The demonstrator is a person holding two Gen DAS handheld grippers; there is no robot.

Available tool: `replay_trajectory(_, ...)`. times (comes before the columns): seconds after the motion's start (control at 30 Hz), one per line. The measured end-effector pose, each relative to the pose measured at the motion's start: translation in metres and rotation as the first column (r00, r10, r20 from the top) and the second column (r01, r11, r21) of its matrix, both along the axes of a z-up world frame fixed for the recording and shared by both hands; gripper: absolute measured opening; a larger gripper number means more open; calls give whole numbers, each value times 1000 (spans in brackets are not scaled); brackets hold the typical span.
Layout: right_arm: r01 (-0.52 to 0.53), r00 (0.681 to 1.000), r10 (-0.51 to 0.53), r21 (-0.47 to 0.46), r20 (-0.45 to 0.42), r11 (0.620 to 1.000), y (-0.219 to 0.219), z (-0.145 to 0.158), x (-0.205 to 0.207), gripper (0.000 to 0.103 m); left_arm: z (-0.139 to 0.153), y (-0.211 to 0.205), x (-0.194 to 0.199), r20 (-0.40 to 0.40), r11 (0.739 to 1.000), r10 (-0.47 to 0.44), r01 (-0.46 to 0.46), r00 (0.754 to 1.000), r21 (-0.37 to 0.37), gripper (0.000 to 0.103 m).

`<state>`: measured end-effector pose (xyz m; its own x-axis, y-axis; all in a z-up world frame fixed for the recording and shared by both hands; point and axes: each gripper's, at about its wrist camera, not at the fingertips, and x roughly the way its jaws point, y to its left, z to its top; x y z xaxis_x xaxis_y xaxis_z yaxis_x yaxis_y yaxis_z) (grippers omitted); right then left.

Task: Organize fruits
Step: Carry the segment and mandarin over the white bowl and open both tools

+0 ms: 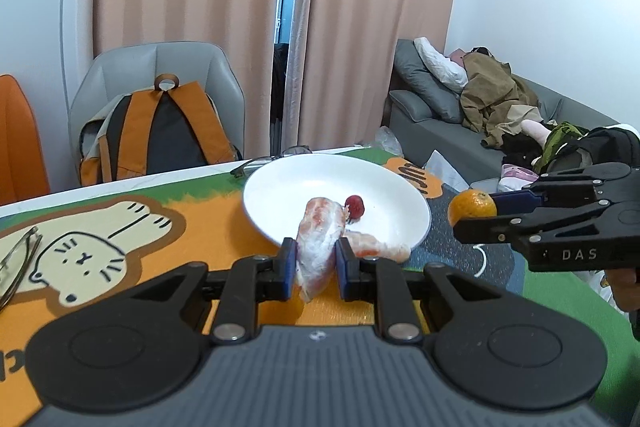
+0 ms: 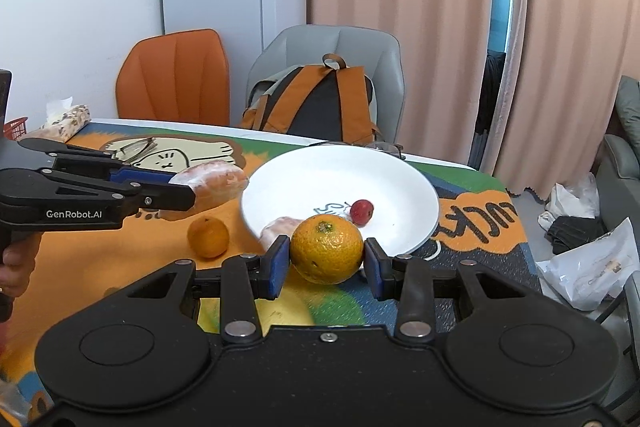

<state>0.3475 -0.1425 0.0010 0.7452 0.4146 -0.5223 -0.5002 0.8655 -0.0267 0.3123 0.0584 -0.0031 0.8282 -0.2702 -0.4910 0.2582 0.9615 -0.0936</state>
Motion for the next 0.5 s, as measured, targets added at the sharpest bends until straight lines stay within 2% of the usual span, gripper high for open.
replay_trajectory(0.4, 31, 1000, -31, -28, -2, 999, 2, -9, 50, 37, -4, -9, 47, -20, 1000, 13, -13, 1000, -11, 19)
replay_trajectory(0.5, 41, 999, -42, -35, -28, 999, 4, -16, 66, 37, -6, -14, 60, -25, 1000, 17, -17, 1000, 7, 19)
